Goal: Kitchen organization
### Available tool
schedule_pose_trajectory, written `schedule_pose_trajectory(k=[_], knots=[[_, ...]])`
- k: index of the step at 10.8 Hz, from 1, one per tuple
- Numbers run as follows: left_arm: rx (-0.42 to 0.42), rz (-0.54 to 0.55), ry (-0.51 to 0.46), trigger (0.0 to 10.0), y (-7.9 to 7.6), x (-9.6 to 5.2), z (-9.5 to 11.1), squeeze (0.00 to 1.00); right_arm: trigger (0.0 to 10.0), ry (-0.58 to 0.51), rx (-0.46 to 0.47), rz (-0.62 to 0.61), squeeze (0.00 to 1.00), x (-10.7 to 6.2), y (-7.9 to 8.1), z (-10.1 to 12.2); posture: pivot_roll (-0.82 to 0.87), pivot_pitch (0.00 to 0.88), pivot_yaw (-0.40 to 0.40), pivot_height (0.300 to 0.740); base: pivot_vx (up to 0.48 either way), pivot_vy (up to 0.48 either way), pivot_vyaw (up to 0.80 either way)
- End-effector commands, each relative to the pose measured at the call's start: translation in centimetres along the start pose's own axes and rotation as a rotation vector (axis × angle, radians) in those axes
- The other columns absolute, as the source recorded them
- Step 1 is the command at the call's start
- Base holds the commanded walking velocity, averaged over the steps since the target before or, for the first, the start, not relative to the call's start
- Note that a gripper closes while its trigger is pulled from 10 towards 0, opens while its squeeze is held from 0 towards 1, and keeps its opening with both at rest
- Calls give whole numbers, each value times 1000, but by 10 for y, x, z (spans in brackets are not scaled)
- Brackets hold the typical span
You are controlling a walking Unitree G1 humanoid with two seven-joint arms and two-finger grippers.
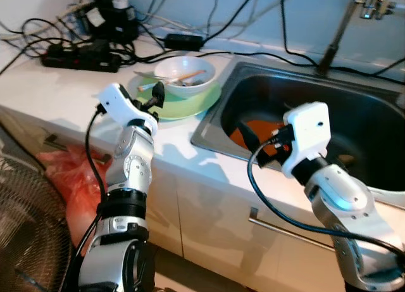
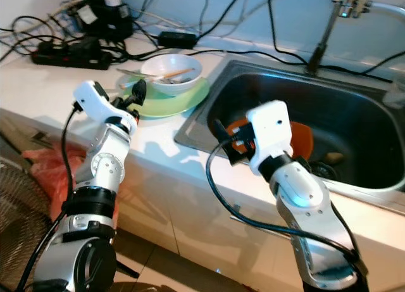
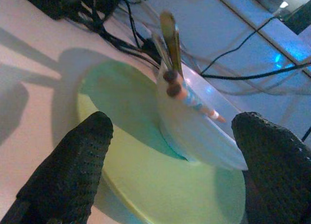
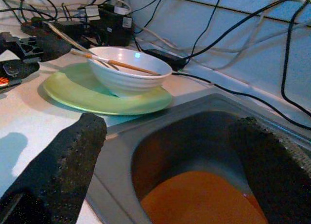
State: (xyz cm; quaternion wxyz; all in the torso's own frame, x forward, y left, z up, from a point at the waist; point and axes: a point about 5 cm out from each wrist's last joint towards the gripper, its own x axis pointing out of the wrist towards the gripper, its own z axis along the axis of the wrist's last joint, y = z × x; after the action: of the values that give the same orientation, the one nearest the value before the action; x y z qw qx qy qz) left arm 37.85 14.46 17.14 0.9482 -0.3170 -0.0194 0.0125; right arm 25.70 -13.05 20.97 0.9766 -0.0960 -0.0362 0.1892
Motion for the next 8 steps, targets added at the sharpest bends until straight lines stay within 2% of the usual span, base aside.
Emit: schedule_pose_trajectory(k=[1, 3, 5, 8], knots=[[-13, -28, -24, 10000, -7, 5, 7, 0, 10000, -1, 7, 9, 0, -4, -1, 3, -222, 0, 3, 740, 0, 0, 0], [-42, -42, -32, 10000, -8, 10, 5, 0, 10000, 10, 89, 208, 0, -12, 15, 6, -239, 0, 0, 740, 0, 0, 0], [-52, -43, -41, 10000, -7, 13, 7, 0, 10000, 43, 98, 303, 0, -20, 22, 4, -245, 0, -7, 740, 0, 0, 0], [-85, -36, -51, 10000, 0, 17, 9, 0, 10000, 68, 95, 310, 0, -24, 20, 4, -253, 0, -10, 740, 0, 0, 0]])
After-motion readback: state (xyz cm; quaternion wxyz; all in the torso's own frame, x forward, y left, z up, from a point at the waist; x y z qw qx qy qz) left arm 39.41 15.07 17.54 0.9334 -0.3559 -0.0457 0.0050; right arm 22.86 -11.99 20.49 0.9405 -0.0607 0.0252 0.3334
